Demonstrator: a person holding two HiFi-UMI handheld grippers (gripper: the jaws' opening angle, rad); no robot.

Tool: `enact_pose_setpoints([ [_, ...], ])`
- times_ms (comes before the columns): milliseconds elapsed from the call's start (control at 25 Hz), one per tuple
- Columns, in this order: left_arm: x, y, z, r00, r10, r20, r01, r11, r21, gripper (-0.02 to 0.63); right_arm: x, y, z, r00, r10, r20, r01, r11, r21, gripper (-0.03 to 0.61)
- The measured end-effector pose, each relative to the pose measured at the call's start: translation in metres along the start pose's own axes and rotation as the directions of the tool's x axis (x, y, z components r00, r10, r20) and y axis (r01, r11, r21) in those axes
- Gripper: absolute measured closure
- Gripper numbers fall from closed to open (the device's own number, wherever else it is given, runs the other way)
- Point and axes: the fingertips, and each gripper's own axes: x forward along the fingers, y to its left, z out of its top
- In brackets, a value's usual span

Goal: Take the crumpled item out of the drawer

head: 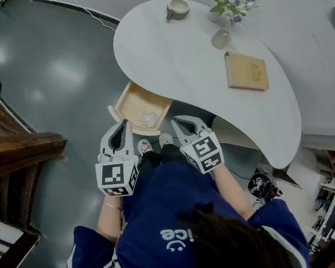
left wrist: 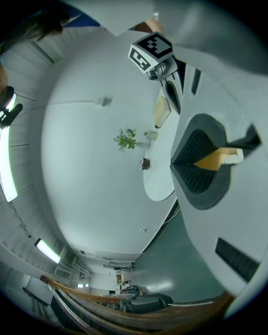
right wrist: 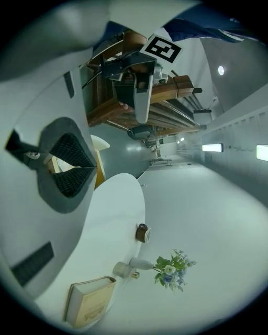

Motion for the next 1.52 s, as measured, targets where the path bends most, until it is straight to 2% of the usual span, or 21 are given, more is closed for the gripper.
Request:
enact_pose_setpoints([
  [320,0.003,0.003,-0.003,0.997,0.074,-0.011,-0.074,0.996,-0.044,0.609,0.022,-0.005,0.001,0.995,0.085,-0.043,-0.086,0.996,-0.025,0.568],
  [400,0.003,0.005,-0.002,0.995,0.096,-0.013,-0.097,0.994,-0.051,0.611,0.033,0.0,-0.003,0.986,0.146,-0.083,-0.148,0.989,-0.017,0.528],
  [440,0.003,0.005,-0.002,0.994,0.109,-0.014,-0.109,0.993,-0.052,0.611,0.04,0.004,-0.006,0.978,0.18,-0.107,-0.182,0.983,-0.01,0.491],
  [560,0.0,0.006,-0.003,0.988,0.153,-0.013,-0.153,0.986,-0.068,0.609,0.061,0.013,-0.019,0.95,0.253,-0.181,-0.259,0.966,-0.008,0.448],
  [720,-0.012,0.014,-0.011,0.974,0.226,-0.03,-0.228,0.969,-0.099,0.61,0.09,0.026,-0.04,0.899,0.325,-0.293,-0.345,0.939,-0.016,0.395],
  [840,-0.024,0.024,-0.021,0.957,0.284,-0.056,-0.289,0.95,-0.115,0.611,0.11,0.029,-0.052,0.875,0.329,-0.355,-0.363,0.931,-0.03,0.374],
  [1000,-0.042,0.036,-0.032,0.923,0.372,-0.093,-0.382,0.914,-0.136,0.611,0.135,0.029,-0.065,0.85,0.305,-0.43,-0.369,0.927,-0.073,0.348],
  [1320,-0.072,0.047,-0.052,0.856,0.492,-0.161,-0.514,0.842,-0.163,0.611,0.183,0.028,-0.11,0.732,0.295,-0.615,-0.42,0.905,-0.065,0.339],
  [1520,-0.084,0.046,-0.067,0.82,0.531,-0.213,-0.567,0.806,-0.17,0.609,0.202,0.023,-0.137,0.631,0.26,-0.731,-0.439,0.897,-0.06,0.319],
])
